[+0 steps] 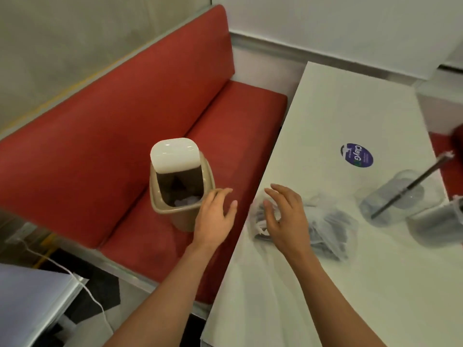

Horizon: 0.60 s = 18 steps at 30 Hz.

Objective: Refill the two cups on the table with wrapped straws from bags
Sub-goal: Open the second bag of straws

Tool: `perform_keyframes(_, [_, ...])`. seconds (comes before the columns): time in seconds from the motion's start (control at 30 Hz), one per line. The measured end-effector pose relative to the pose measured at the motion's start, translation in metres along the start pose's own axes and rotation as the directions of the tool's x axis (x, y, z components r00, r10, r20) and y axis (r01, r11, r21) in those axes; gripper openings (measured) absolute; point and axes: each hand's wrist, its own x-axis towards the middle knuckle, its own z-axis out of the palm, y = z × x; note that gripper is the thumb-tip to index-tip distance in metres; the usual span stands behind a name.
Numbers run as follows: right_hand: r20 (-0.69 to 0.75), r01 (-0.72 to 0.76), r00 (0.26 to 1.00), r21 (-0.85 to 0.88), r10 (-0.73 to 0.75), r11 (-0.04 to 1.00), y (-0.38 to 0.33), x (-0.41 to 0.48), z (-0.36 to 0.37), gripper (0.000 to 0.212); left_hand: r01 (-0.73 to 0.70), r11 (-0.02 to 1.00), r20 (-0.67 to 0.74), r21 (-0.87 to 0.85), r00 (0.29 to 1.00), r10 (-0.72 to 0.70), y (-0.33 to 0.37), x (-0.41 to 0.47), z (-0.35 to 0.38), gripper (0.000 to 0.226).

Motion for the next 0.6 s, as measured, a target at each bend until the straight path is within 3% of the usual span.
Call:
perform_keyframes(0.1, [-0.108, -0.142, 0.986, -0.146, 0.126, 0.979, 0.042, -0.025, -0.04, 0.031, 0.037, 0.997, 0.205, -0.064, 0.979, -0.023, 0.038, -0.001, 0.026, 0.068])
perform_keyframes(0.17, [-0.08, -0.343, 0.939, -0.245, 0.334, 0.907, 0.067, -0.038, -0.06, 0.042, 0.085, 0.996, 0.354, -0.004, 0.932, -0.078, 0.055, -0.002, 0.043, 0.091])
perform_keyframes(0.23, [0.037, -0.552, 0.814, -0.261, 0.579, 0.792, 0.089, -0.048, -0.074, 0.052, 0.079, 0.993, 0.452, 0.084, 0.885, -0.109, 0.061, -0.002, 0.058, 0.11])
perform_keyframes(0.3, [0.155, -0.663, 0.704, -0.205, 0.693, 0.72, 0.106, -0.053, -0.079, 0.065, 0.014, 0.985, 0.528, 0.17, 0.843, -0.103, 0.057, -0.002, 0.07, 0.123])
perform_keyframes(0.37, [0.214, -0.674, 0.674, -0.215, 0.707, 0.707, 0.119, -0.056, -0.079, 0.07, -0.046, 0.971, 0.568, 0.235, 0.817, -0.099, 0.054, -0.002, 0.078, 0.127])
perform_keyframes(0.43, [0.234, -0.67, 0.689, -0.154, 0.685, 0.726, 0.126, -0.054, -0.08, 0.066, -0.04, 0.974, 0.538, 0.225, 0.838, -0.09, 0.056, -0.002, 0.083, 0.119])
perform_keyframes(0.6, [0.196, -0.661, 0.741, 0.049, 0.642, 0.749, 0.133, -0.048, -0.106, 0.054, 0.037, 0.999, 0.382, 0.016, 0.923, -0.04, 0.074, -0.01, 0.082, 0.096])
